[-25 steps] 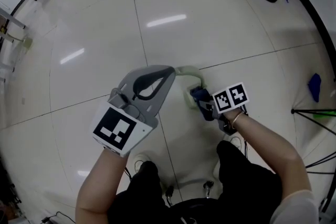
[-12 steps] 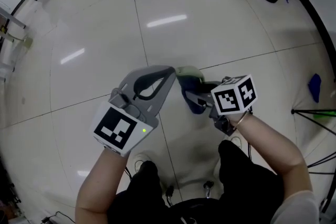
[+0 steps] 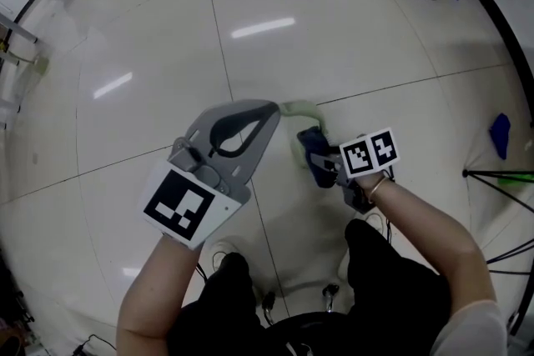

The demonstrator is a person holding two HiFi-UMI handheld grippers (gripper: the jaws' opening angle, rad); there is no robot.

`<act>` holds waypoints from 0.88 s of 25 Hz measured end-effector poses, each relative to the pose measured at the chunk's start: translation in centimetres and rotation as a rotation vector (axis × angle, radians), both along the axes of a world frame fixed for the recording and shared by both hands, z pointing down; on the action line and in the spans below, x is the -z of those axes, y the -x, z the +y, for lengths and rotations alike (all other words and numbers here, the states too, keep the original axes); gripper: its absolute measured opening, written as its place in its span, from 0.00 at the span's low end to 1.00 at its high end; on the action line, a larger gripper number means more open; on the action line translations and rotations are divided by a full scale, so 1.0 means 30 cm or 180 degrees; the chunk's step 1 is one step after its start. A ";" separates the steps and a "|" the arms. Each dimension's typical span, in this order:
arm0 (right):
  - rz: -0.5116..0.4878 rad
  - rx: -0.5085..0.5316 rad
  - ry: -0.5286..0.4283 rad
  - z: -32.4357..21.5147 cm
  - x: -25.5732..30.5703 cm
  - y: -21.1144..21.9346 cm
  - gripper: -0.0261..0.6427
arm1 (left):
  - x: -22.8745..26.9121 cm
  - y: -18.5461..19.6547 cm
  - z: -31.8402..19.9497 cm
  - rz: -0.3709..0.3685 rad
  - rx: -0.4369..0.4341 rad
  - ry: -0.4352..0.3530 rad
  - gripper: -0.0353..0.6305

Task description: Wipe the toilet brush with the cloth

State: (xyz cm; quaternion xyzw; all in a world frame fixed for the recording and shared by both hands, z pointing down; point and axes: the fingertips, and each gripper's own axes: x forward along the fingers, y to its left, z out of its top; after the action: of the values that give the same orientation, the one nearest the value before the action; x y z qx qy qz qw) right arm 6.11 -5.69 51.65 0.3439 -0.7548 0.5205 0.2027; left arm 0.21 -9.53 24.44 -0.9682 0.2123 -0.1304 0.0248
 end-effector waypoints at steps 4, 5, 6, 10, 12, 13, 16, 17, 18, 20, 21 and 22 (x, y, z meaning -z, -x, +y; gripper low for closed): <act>0.0119 0.0108 0.0206 0.096 -0.103 0.000 0.20 | -0.009 0.002 -0.001 -0.0019 0.0019 -0.0021 0.06; 0.0142 0.0142 0.0191 0.107 -0.106 -0.002 0.20 | -0.010 0.002 -0.002 -0.0015 0.0022 -0.0011 0.06; 0.0159 0.0167 0.0152 0.109 -0.099 -0.006 0.20 | -0.011 0.003 -0.003 -0.0018 0.0022 -0.0008 0.06; 0.0203 0.0325 -0.0078 0.127 0.028 -0.047 0.20 | 0.003 0.006 0.009 -0.0070 -0.0005 -0.0062 0.06; 0.0274 0.0456 -0.0345 0.138 0.150 -0.077 0.20 | 0.044 0.015 0.020 0.0013 0.0045 -0.0082 0.06; 0.0336 0.0482 -0.0558 0.128 0.227 -0.094 0.20 | 0.073 0.025 0.022 0.0070 0.0080 -0.0093 0.06; 0.0503 0.0377 -0.1351 0.073 0.509 -0.121 0.20 | 0.170 0.076 0.023 0.0189 0.0181 -0.0167 0.06; 0.0528 0.0330 -0.1610 0.060 0.610 -0.115 0.20 | 0.204 0.102 0.018 0.0215 0.0240 -0.0206 0.06; 0.0538 0.0292 -0.1847 0.050 0.709 -0.102 0.20 | 0.241 0.130 0.012 0.0259 0.0322 -0.0244 0.06; 0.0524 0.0225 -0.2256 0.038 0.895 -0.062 0.20 | 0.332 0.185 0.009 0.0475 0.0512 -0.0293 0.06; 0.0514 0.0188 -0.2429 0.038 0.979 -0.040 0.20 | 0.382 0.209 0.016 0.0627 0.0596 -0.0306 0.06; 0.0514 0.0148 -0.2587 0.041 1.057 -0.018 0.20 | 0.430 0.229 0.028 0.0772 0.0666 -0.0315 0.06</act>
State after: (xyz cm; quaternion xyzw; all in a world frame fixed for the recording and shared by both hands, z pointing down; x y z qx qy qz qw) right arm 6.66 -4.47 19.94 0.4184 -0.8881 0.1468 0.1208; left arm -6.67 -8.67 11.55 -0.9470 0.3195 -0.0038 0.0329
